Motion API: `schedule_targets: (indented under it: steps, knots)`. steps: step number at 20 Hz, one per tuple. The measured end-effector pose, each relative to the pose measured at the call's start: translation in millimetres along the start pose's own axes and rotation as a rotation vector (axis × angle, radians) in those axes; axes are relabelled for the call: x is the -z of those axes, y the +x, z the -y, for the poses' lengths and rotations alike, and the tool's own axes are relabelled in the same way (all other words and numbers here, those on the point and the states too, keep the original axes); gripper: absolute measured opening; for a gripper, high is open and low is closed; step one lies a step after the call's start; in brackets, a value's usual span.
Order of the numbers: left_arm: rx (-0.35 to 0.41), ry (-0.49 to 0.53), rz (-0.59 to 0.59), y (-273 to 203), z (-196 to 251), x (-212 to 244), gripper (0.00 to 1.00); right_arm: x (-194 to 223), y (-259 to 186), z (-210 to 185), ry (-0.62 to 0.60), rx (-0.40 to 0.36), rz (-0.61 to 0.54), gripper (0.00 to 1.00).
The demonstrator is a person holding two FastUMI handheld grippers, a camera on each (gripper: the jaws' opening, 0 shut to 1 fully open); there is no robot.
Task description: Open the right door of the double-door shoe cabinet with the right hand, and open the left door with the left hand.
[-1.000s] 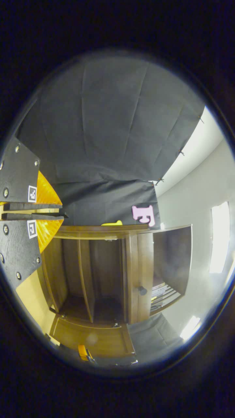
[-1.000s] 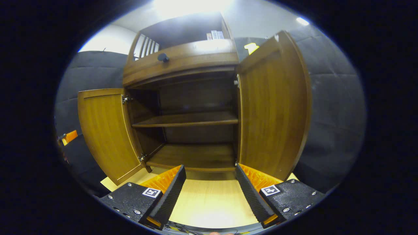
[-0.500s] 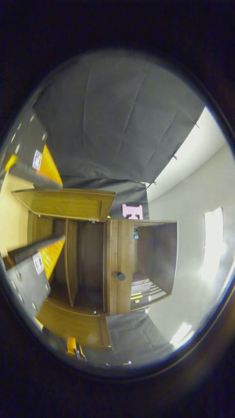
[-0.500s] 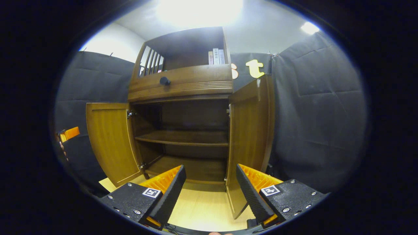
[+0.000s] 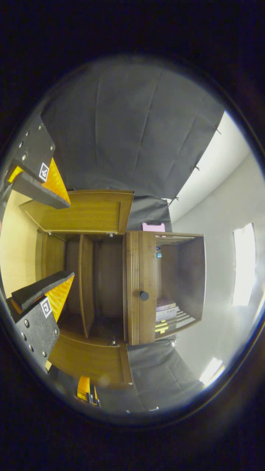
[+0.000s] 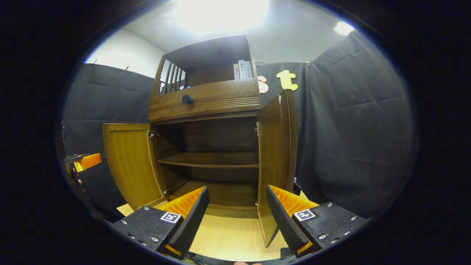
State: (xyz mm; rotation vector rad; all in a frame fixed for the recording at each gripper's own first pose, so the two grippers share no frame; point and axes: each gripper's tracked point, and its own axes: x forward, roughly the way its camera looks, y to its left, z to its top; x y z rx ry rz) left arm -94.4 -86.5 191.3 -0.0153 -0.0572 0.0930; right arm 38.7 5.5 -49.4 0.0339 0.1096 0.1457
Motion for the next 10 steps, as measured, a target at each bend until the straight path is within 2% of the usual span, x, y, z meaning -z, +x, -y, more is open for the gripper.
schedule_targets:
  steps: [1,3,4,5,8,10]
  knots:
    - [0.000,-0.009,0.002,-0.6,-0.2,-0.3,1.00,-1.4,2.5,-2.5,-0.002,0.001,0.007,0.96]
    - [-0.003,-0.012,0.001,-7.5,-6.5,0.0,1.00,-0.6,5.1,-6.2,-0.016,0.007,0.001,0.96]
    - [-0.009,-0.009,-0.003,-6.3,-11.6,1.2,1.00,0.0,6.6,-6.6,-0.020,0.015,-0.004,0.92]
    - [-0.016,-0.003,-0.009,-5.4,-15.4,2.4,1.00,0.8,8.4,-8.4,-0.021,0.025,-0.009,0.96]
    - [-0.037,0.027,-0.035,-11.8,-24.7,9.4,0.97,4.4,15.9,-14.4,0.000,0.037,-0.034,0.92]
    - [-0.024,0.061,-0.040,-13.0,-22.2,8.1,1.00,4.7,21.9,-19.0,0.010,0.039,-0.043,0.92]
